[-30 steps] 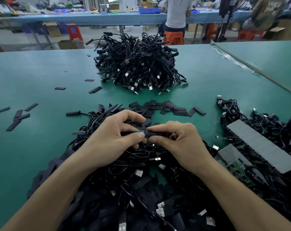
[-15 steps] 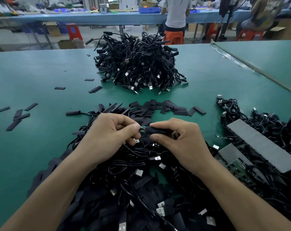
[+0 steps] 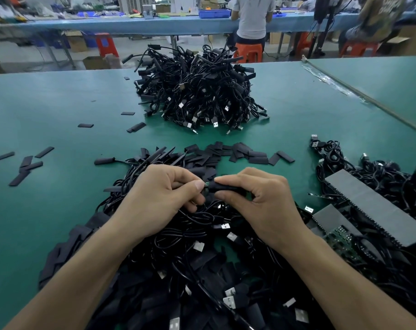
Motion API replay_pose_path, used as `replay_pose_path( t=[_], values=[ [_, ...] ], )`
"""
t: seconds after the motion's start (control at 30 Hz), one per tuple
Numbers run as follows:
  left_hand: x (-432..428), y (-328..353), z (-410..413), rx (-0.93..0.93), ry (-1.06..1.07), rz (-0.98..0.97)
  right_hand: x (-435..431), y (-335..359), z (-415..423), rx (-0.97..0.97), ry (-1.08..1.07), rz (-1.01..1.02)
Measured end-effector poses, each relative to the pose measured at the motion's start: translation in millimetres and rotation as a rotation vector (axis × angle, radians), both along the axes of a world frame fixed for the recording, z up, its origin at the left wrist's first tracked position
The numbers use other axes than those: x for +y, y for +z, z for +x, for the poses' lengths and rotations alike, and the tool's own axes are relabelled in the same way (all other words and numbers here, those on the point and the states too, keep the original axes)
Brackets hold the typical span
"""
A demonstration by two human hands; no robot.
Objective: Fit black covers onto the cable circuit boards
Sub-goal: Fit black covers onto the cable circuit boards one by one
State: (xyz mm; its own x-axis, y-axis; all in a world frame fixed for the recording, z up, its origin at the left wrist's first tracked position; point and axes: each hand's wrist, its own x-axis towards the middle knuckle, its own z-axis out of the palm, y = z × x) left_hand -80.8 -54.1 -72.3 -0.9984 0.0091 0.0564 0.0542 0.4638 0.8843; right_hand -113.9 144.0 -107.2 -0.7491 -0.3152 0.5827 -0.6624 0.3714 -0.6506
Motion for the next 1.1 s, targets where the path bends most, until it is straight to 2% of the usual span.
replay_pose_path(
  t=[0.3,0.47,0.67,1.1],
  values=[
    [4.3,2.5,1.1,-0.003,-0.006,0.017,-0.9,1.1,1.4,-0.011,0.006,-0.006],
    [7.0,2.1,2.0,0.009,0.019,0.036,-2.8,2.5,0.3,-0.207,-0.090,-0.298],
    [7.8,-0.8,2.2,0.050,0.045,0.029,-5.8,6.7,0.9,-0.360,0.026,-0.474],
    [10.2,-4.5,3.4,0.099,0.110,0.003,-4.4,6.8,-1.1,-0.429,0.056,-0.522]
  ],
)
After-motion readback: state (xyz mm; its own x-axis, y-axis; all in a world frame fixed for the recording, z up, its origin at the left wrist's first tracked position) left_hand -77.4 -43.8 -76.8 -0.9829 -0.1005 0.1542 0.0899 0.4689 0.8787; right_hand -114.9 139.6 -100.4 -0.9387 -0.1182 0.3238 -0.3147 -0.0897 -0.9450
